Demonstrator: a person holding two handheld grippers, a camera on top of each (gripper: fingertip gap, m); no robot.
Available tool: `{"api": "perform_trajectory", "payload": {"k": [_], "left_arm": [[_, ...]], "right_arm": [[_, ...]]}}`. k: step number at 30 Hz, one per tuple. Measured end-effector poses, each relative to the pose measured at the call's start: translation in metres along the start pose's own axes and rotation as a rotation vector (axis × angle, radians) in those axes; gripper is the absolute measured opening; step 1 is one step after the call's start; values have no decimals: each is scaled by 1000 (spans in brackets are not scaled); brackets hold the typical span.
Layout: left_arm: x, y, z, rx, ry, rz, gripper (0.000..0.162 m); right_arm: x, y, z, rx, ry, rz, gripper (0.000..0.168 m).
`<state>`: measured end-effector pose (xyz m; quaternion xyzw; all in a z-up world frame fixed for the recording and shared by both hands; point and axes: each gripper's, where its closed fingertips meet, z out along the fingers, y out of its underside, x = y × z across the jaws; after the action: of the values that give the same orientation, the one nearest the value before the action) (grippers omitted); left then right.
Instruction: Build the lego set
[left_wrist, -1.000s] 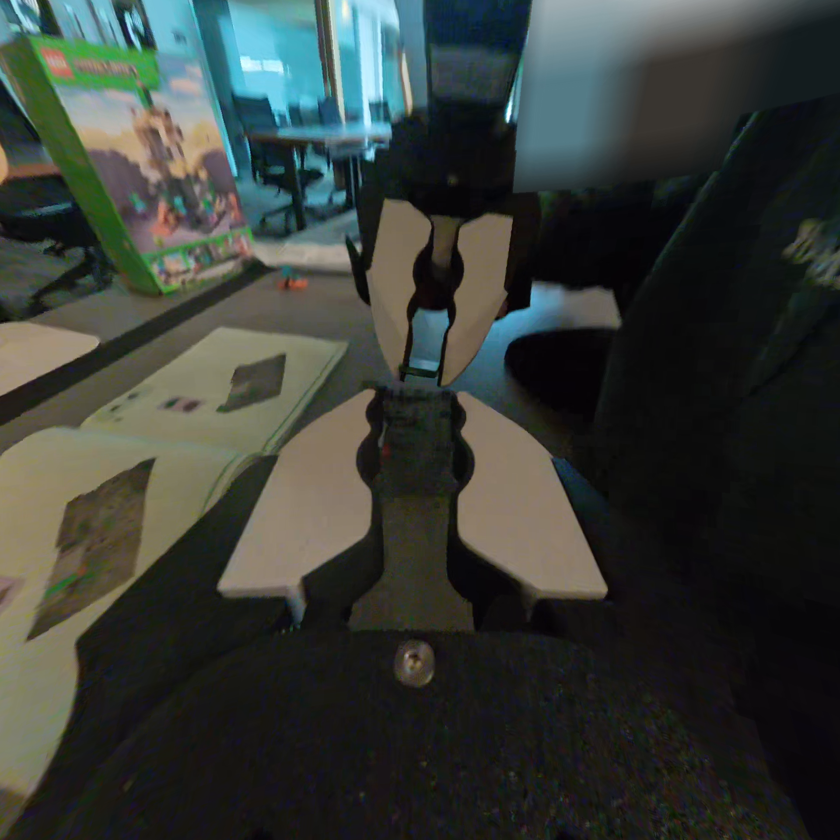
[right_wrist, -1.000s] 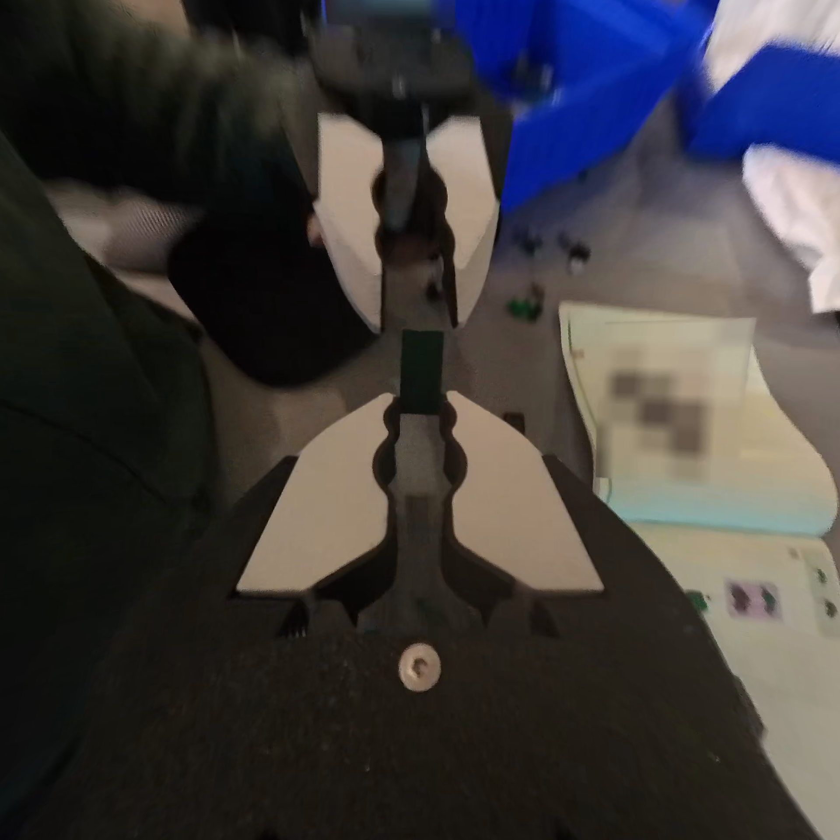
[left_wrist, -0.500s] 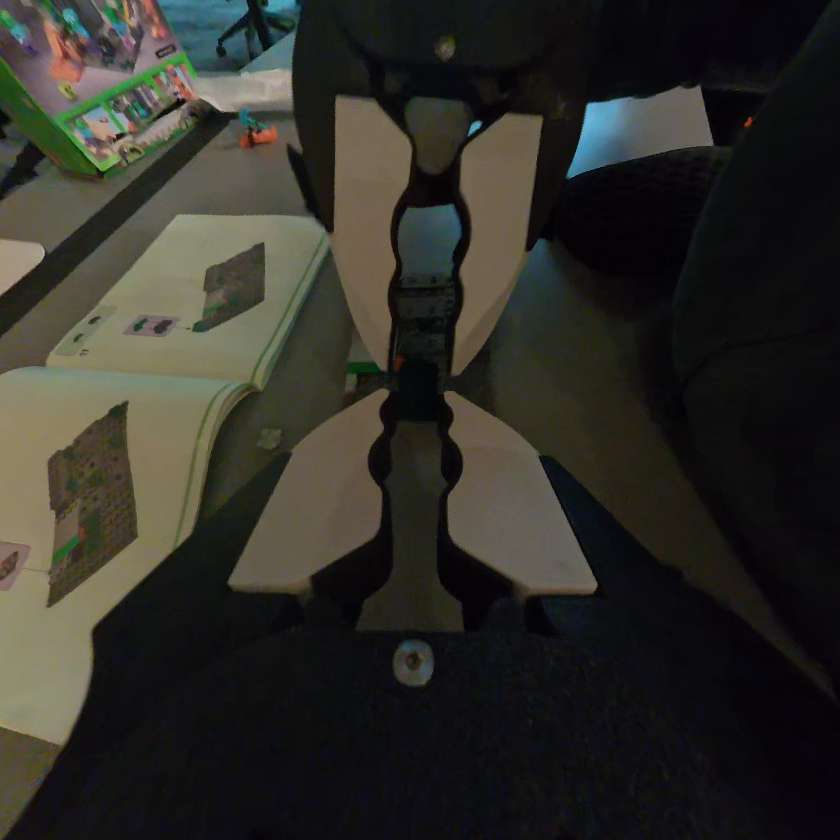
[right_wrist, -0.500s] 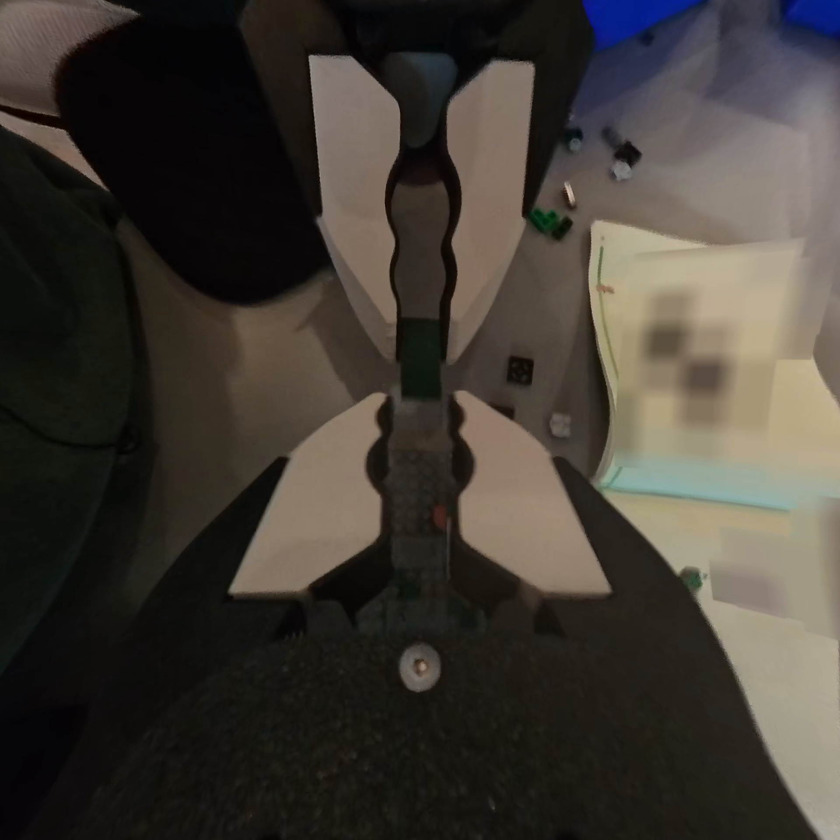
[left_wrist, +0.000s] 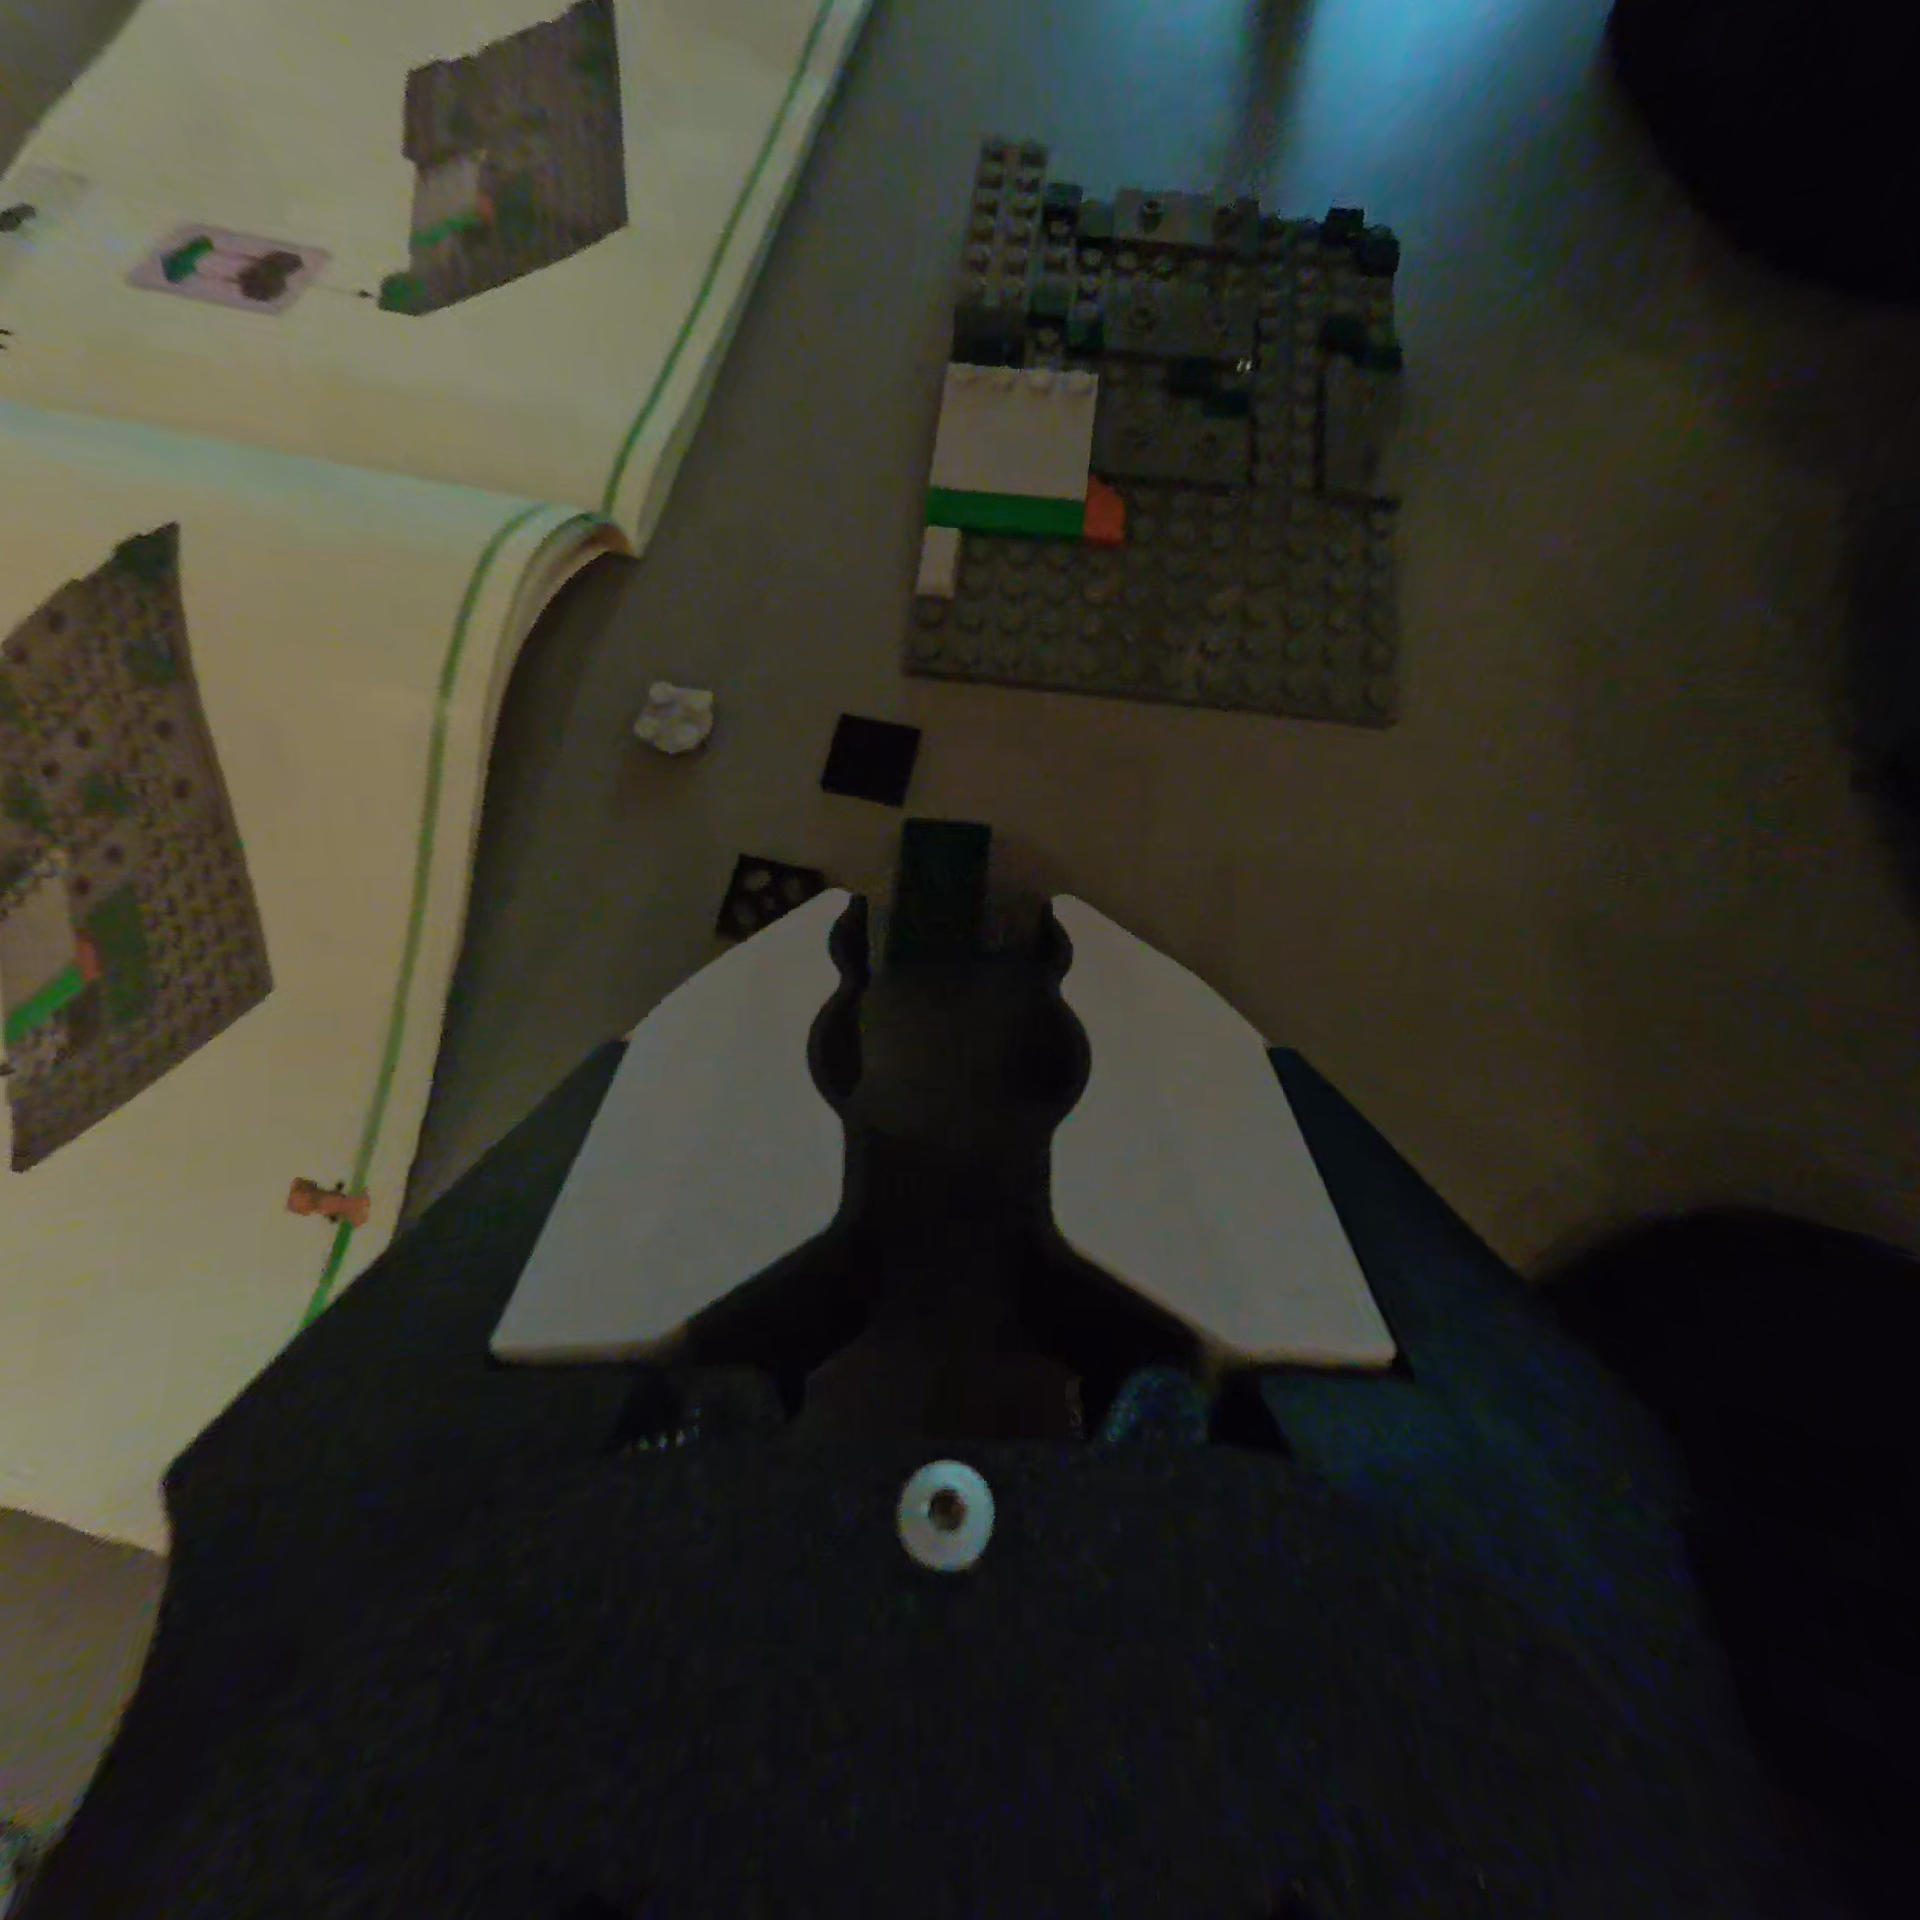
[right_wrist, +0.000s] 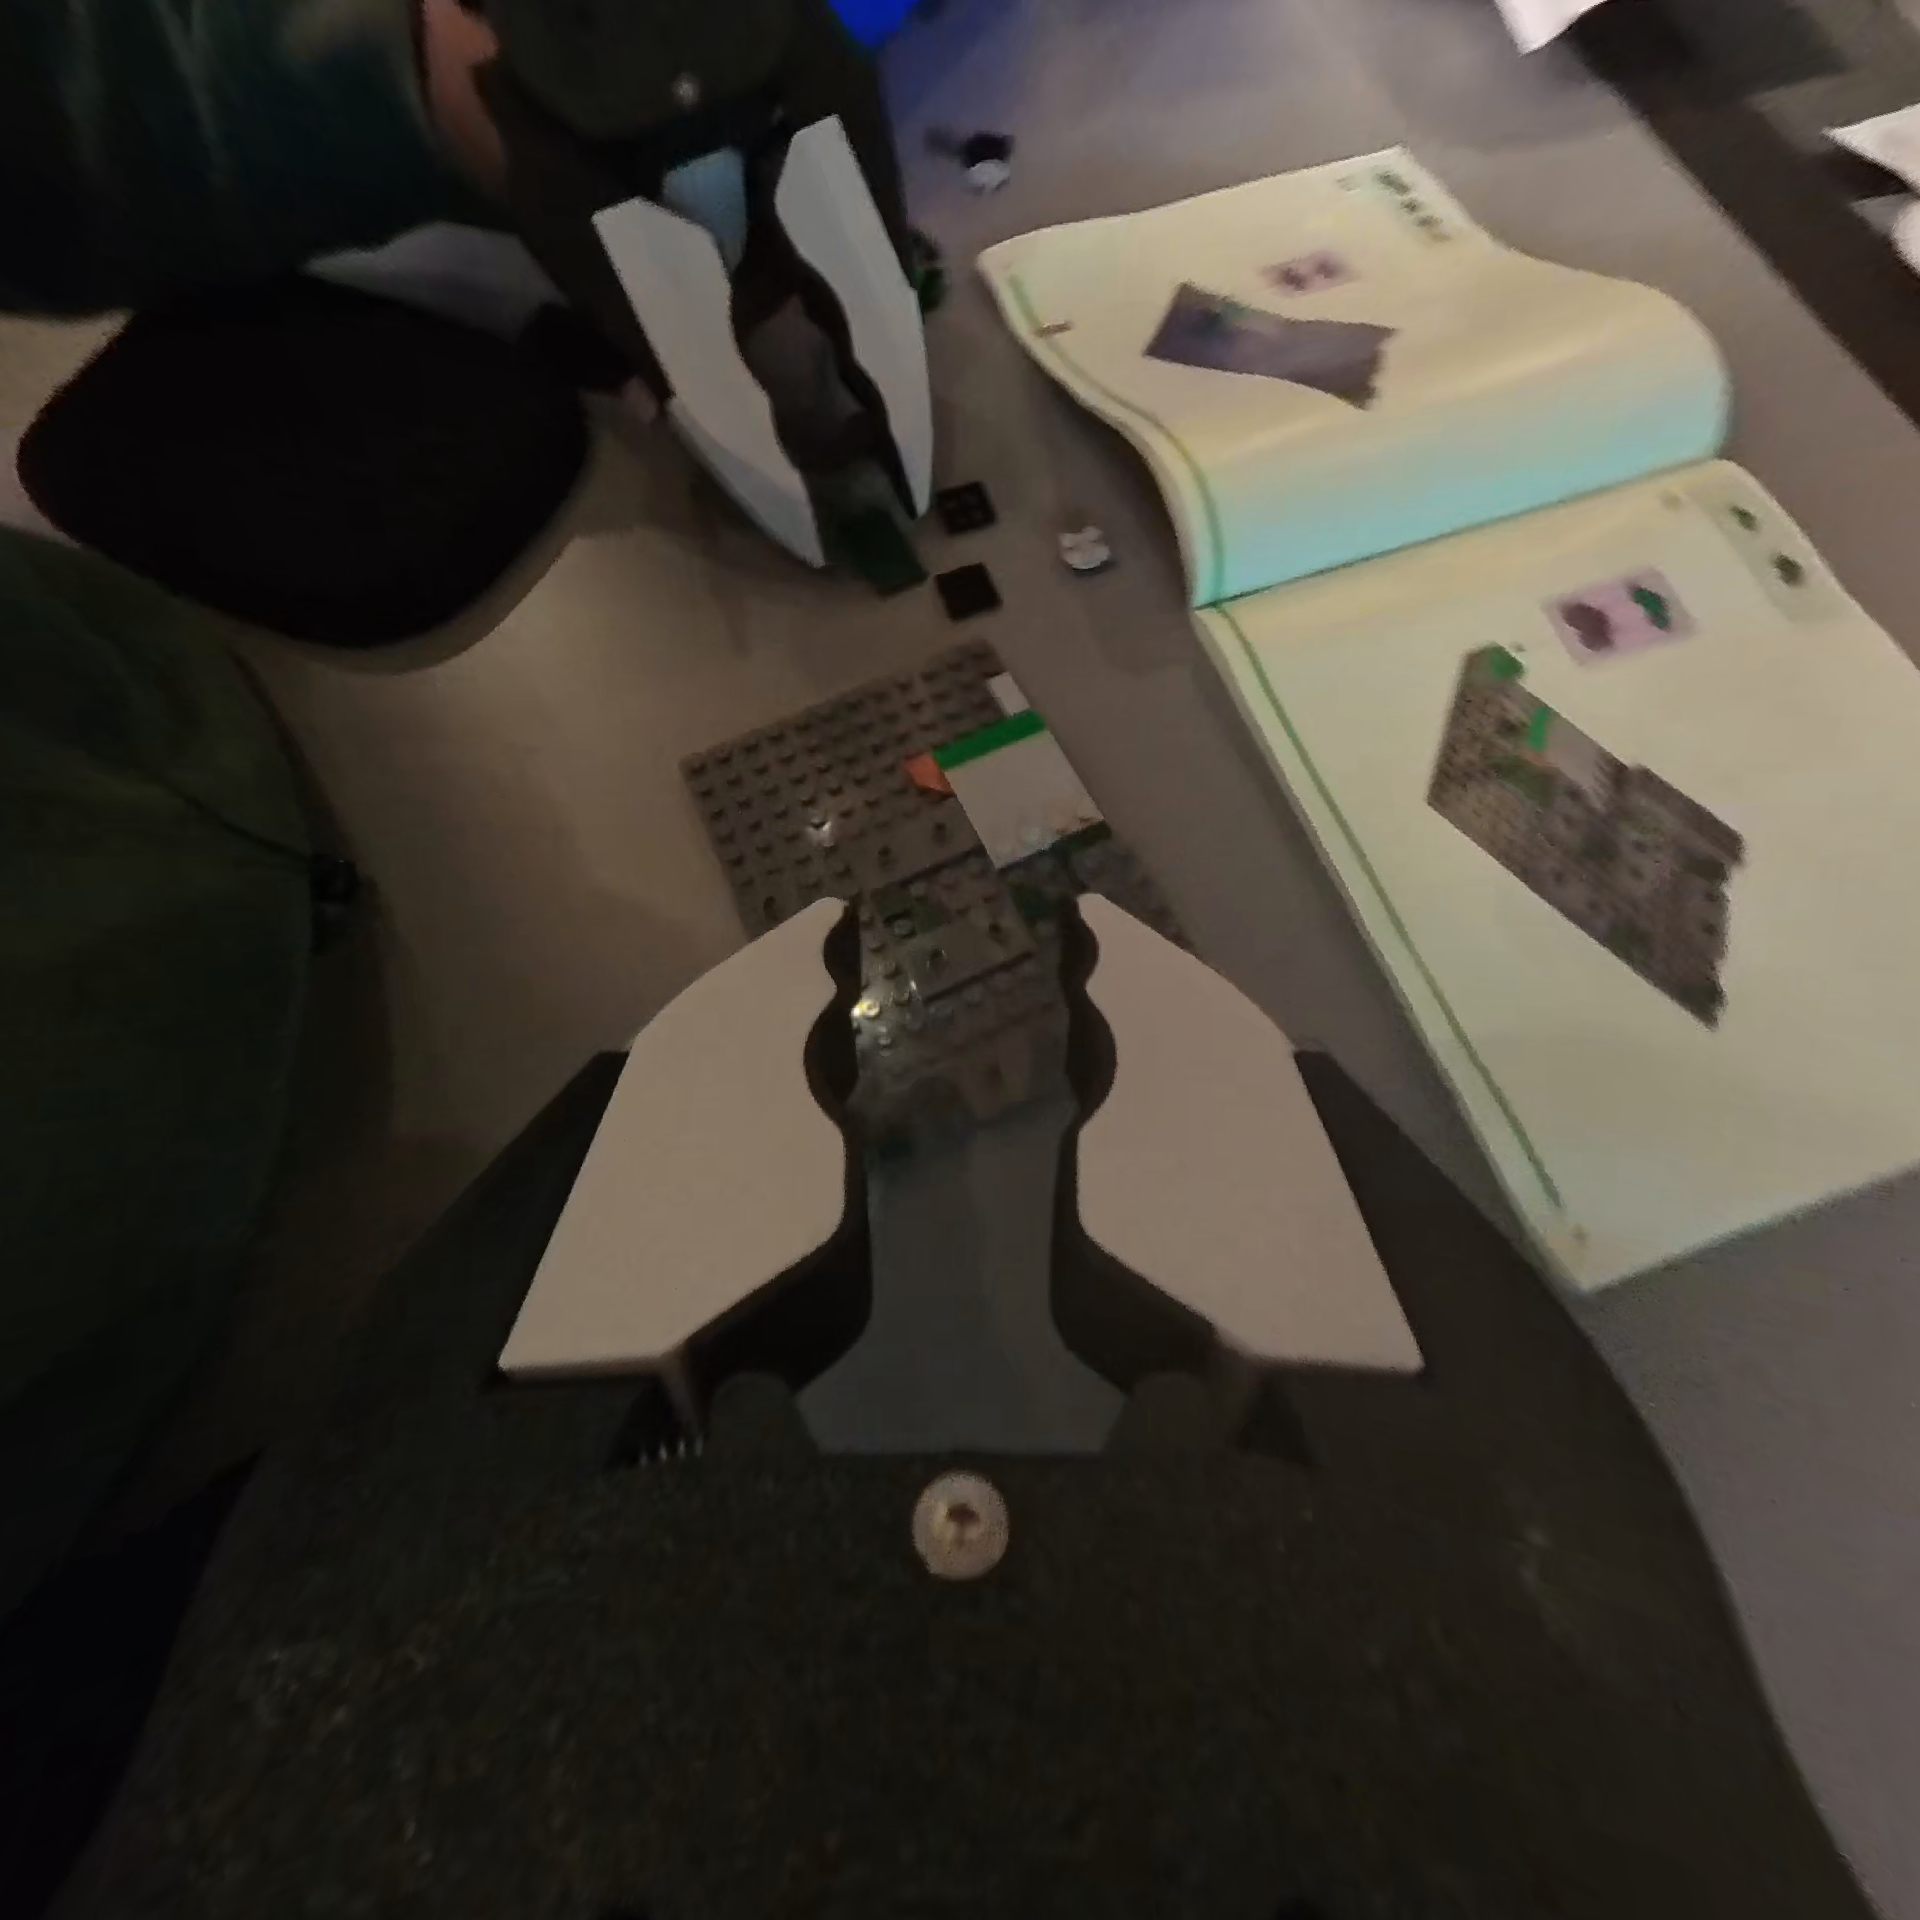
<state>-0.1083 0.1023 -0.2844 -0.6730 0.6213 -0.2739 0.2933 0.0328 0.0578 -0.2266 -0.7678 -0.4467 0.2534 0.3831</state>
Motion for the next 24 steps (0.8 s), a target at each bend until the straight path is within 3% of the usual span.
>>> {"api": "perform_trajectory", "payload": {"k": [6,12,16,20,24], "left_arm": [[-2,-10,-28,36,-97,-6,34],[2,-16,-55,92,-315,-24,8],[6,-29,-69,195,-396,-144,0],[7,-46,-87,341,-459,-291,0],[12,-44,-102,440,-522,-399,0]], "right_arm": [[-1,0,-11,74,45,19,35],[-6,-12,-7,175,65,-8,30],[-6,-18,-2,200,105,14,22],[-3,-18,2,207,184,66,0],[-8,-14,11,201,213,114,0]]}}
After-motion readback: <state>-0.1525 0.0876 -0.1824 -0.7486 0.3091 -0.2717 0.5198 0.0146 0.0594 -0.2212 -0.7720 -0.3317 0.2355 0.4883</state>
